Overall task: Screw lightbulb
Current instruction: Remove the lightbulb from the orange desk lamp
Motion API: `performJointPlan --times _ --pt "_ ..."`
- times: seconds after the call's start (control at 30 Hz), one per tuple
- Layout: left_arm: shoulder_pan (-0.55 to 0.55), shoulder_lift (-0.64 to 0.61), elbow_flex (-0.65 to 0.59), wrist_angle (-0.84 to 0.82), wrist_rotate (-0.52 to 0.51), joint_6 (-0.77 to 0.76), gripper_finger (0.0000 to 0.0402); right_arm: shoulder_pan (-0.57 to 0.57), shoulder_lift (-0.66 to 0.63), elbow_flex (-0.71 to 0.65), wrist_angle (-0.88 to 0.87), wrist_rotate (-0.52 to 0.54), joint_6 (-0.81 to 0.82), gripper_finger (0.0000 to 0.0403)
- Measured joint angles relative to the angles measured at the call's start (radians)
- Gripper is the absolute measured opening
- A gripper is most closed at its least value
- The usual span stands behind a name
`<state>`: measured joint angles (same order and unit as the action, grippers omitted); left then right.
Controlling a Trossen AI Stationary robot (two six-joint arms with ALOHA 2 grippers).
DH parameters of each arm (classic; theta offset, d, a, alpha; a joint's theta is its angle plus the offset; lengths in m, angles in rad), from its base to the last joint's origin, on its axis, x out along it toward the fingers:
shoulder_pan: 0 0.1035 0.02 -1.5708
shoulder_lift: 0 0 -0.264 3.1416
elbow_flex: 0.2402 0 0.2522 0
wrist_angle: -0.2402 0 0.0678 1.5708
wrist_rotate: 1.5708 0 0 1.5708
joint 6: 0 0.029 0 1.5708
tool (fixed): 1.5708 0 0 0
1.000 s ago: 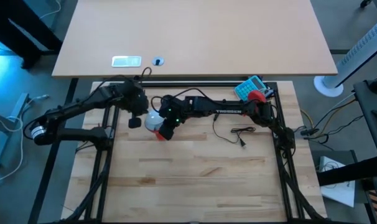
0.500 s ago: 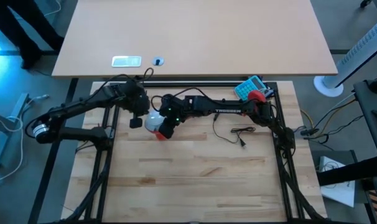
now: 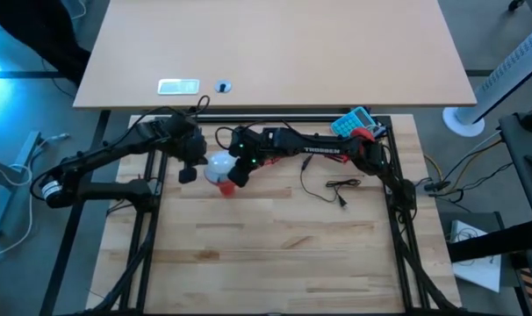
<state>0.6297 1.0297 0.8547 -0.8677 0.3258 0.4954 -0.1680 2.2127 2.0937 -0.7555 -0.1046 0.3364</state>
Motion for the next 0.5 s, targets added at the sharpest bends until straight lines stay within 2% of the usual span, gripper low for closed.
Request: performJointPlan --times 0.27,0.37,0.5 --pt "-0.008 -0.049 0.002 -0.122 0.014 0.001 0.0000 -0.019 0.000 0.000 -0.007 0.043 -0.015 0.0000" --pt "-0.007 -0.063 0.002 -0.125 -0.022 0.002 0.0000 -0.017 -0.001 0.000 -0.009 0.004 -0.032 0.0000" --pt "-0.006 -0.042 0.002 -0.071 -0.068 0.008 0.0000 -0.010 -0.011 0.000 -0.011 -0.100 -0.042 0.0000"
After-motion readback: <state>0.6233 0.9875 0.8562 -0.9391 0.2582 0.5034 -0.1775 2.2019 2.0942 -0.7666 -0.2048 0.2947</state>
